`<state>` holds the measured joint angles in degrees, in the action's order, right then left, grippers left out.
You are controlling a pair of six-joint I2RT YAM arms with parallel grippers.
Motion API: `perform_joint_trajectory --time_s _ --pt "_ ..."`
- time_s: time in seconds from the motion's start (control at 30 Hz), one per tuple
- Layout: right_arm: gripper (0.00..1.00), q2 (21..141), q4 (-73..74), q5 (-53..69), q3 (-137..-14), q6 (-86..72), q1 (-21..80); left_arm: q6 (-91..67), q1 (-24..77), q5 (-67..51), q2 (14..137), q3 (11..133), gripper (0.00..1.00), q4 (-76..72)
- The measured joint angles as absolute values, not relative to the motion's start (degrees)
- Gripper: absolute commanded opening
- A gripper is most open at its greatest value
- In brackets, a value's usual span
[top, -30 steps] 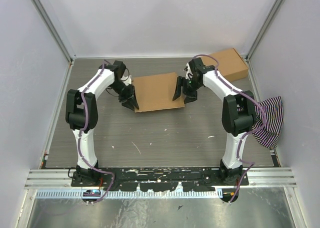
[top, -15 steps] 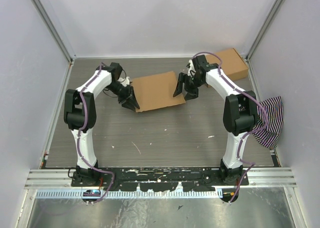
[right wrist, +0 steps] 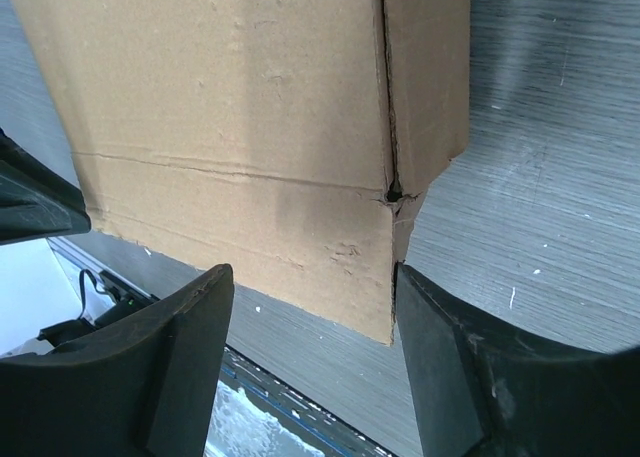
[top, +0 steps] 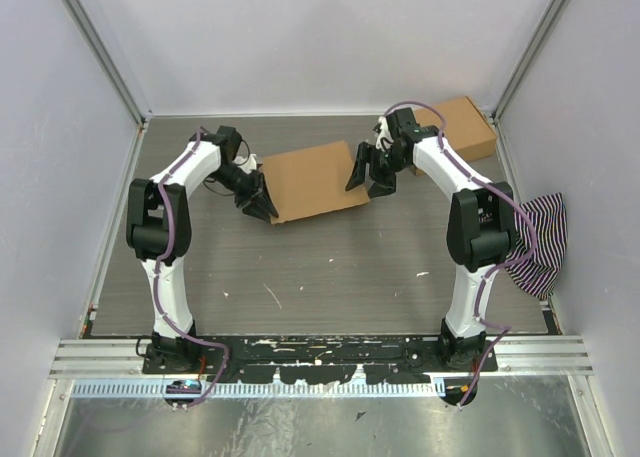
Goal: Fold the paper box
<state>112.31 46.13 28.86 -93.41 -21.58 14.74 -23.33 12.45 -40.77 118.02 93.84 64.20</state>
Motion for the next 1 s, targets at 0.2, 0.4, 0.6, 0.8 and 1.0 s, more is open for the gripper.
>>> perform_joint_trajectory --time_s 0.2,0.4,0.6,0.8,1.0 --pt "0.68 112.33 45.01 29.1 -91.94 -21.54 14.74 -23.2 12.45 -40.45 118.02 93.56 0.31 63.99" --pt "0.68 112.33 44.97 29.02 -91.57 -21.28 14.7 -23.77 12.36 -41.69 118.02 93.58 0.31 63.86" --pt "0.68 112.33 44.95 29.04 -91.57 -21.17 14.63 -24.08 12.25 -41.65 118.02 93.76 0.31 63.99" --pt "0.68 112.42 44.64 29.47 -91.42 -21.17 14.66 -23.75 12.25 -39.46 118.06 93.76 0.29 63.99" --pt "0.67 113.14 44.31 29.52 -90.74 -21.15 15.4 -23.62 12.45 -35.24 119.13 93.8 0.29 63.48"
